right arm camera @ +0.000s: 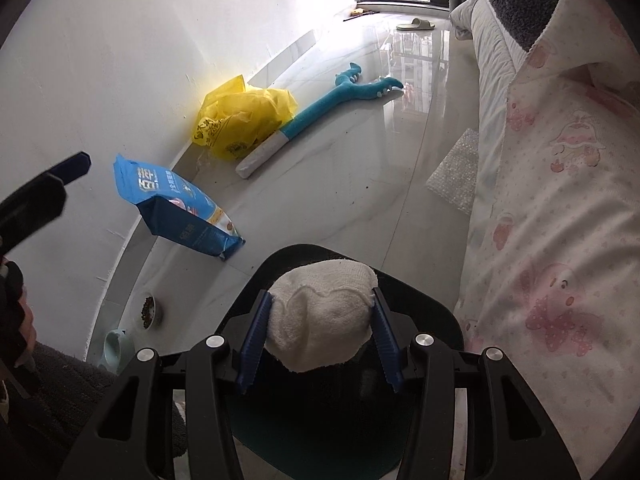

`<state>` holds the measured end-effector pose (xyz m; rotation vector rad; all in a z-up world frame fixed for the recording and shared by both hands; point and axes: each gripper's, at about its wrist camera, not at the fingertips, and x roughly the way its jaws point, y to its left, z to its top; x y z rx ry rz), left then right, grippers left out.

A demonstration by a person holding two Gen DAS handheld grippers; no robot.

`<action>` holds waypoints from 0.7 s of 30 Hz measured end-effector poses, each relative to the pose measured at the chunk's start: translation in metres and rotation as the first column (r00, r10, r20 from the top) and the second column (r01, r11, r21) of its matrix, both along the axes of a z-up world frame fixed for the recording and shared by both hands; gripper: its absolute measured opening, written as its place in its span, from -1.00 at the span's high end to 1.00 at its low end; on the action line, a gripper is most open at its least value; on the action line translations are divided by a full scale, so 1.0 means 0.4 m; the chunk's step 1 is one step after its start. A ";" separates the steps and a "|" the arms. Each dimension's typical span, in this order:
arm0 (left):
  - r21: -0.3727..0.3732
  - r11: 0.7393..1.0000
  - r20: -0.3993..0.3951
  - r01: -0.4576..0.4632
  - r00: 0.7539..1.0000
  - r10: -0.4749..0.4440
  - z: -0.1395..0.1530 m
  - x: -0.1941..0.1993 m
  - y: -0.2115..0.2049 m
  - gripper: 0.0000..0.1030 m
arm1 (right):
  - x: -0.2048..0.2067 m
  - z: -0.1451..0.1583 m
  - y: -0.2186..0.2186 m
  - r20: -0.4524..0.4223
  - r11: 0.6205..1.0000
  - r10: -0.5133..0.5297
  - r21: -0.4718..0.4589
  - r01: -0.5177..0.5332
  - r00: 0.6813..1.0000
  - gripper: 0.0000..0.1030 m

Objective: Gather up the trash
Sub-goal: 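Open the left tool over the bin while the right tool releases the cloth ball into it, then move both tools back to the remaining items on the bed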

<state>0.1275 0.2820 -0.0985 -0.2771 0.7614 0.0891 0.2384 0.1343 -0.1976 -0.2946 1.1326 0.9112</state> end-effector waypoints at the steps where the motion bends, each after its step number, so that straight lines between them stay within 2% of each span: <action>1: -0.002 1.000 0.007 -0.003 1.000 0.003 0.007 0.000 0.001 -0.82 | -0.002 -0.008 0.004 -0.001 1.000 0.004 -0.011 -0.004 1.000 0.02; 4: -0.002 1.000 0.031 -0.010 0.999 0.010 0.023 -0.008 0.003 -0.82 | -0.007 -0.028 0.007 -0.004 0.999 0.013 -0.040 -0.013 1.000 0.02; 6: -0.028 1.000 0.054 -0.013 0.998 0.014 0.035 -0.008 0.006 -0.82 | -0.010 -0.034 0.005 -0.011 0.999 0.015 -0.052 -0.016 1.000 0.02; 9: -0.052 0.999 0.094 -0.012 0.995 0.016 0.058 -0.009 0.004 -0.83 | -0.016 -0.037 0.003 -0.012 0.997 0.021 -0.069 -0.022 1.000 -0.13; 12: -0.058 0.998 0.130 -0.011 0.991 0.018 0.085 -0.007 -0.005 -0.83 | -0.021 -0.025 -0.009 -0.004 0.998 0.014 -0.065 -0.014 1.000 -0.40; 21: -0.044 0.999 0.197 0.009 0.980 0.000 0.132 0.019 -0.061 -0.85 | -0.014 0.044 -0.066 0.033 1.000 -0.020 -0.005 0.020 0.999 -0.45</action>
